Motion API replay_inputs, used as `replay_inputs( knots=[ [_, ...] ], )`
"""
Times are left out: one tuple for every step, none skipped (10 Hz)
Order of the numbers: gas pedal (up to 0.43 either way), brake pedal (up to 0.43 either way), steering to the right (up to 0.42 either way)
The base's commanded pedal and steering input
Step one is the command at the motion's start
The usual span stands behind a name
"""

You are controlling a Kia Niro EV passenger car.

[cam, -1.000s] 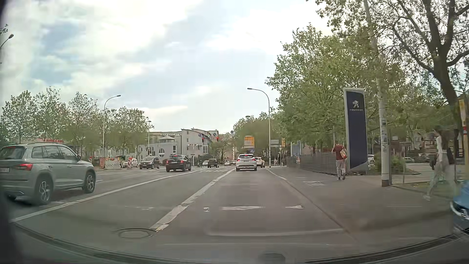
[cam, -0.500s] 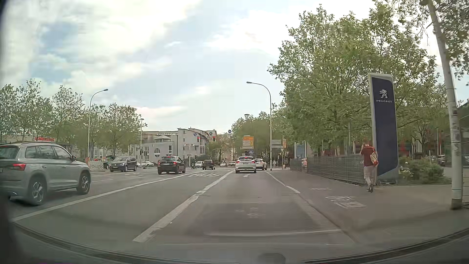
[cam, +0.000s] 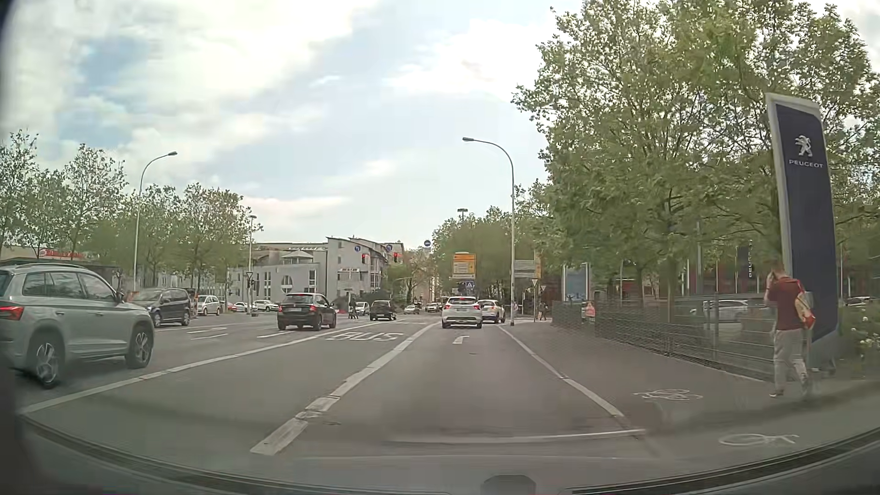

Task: Follow the waypoints while adhering to traffic rules and regulations

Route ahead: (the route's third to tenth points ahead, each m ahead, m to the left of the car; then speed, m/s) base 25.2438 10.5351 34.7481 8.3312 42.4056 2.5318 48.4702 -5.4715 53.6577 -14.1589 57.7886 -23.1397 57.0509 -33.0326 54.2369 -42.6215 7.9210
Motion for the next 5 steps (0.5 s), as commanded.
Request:
replay_inputs(
  knots=[
    [0.039, 0.018, 0.003],
    [0.0, 0.018, 0.003],
    [0.0, 0.018, 0.003],
    [0.0, 0.018, 0.003],
    [0.0, 0.018, 0.003]
  ],
)
